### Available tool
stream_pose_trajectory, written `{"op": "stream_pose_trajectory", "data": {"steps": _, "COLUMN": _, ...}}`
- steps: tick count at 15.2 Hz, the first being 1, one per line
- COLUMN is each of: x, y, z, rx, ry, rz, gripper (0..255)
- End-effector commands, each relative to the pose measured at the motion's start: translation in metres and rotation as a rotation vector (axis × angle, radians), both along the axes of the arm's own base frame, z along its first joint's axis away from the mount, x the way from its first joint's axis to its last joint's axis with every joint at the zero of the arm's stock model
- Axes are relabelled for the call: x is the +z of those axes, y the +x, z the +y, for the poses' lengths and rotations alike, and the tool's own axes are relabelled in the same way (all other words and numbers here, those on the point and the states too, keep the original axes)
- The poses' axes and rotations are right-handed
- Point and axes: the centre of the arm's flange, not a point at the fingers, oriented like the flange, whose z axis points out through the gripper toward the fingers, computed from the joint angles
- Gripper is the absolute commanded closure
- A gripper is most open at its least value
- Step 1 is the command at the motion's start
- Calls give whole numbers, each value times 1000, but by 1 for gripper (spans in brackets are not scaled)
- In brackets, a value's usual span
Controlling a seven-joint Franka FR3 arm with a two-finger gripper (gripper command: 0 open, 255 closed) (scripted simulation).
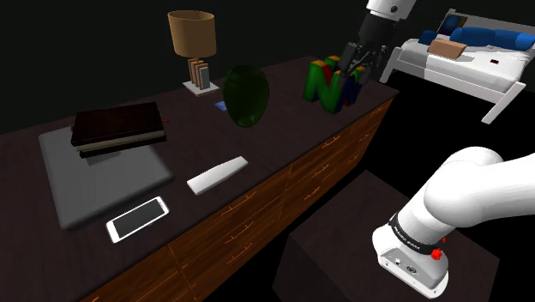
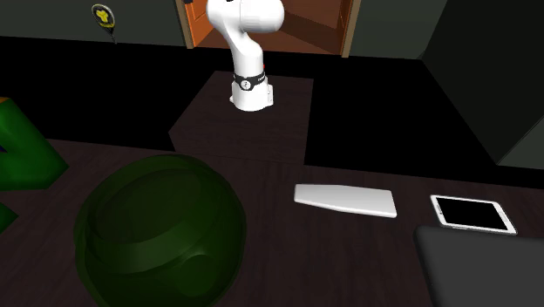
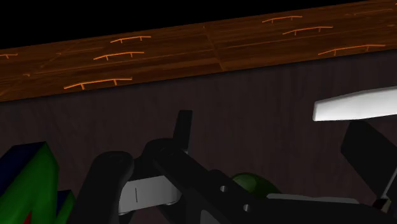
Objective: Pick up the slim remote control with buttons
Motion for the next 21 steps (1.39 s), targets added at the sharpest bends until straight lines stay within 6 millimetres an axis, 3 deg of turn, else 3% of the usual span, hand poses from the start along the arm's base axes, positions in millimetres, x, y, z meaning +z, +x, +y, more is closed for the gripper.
{"op": "stream_pose_trajectory", "data": {"steps": 1, "x": 0, "y": 0, "z": 0, "rx": 0, "ry": 0, "rz": 0, "gripper": 0}}
{"op": "stream_pose_trajectory", "data": {"steps": 11, "x": -72, "y": 8, "z": 115, "rx": -383, "ry": -11, "rz": 36, "gripper": 0}}
{"op": "stream_pose_trajectory", "data": {"steps": 21, "x": -146, "y": 55, "z": 218, "rx": -765, "ry": -22, "rz": 72, "gripper": 0}}
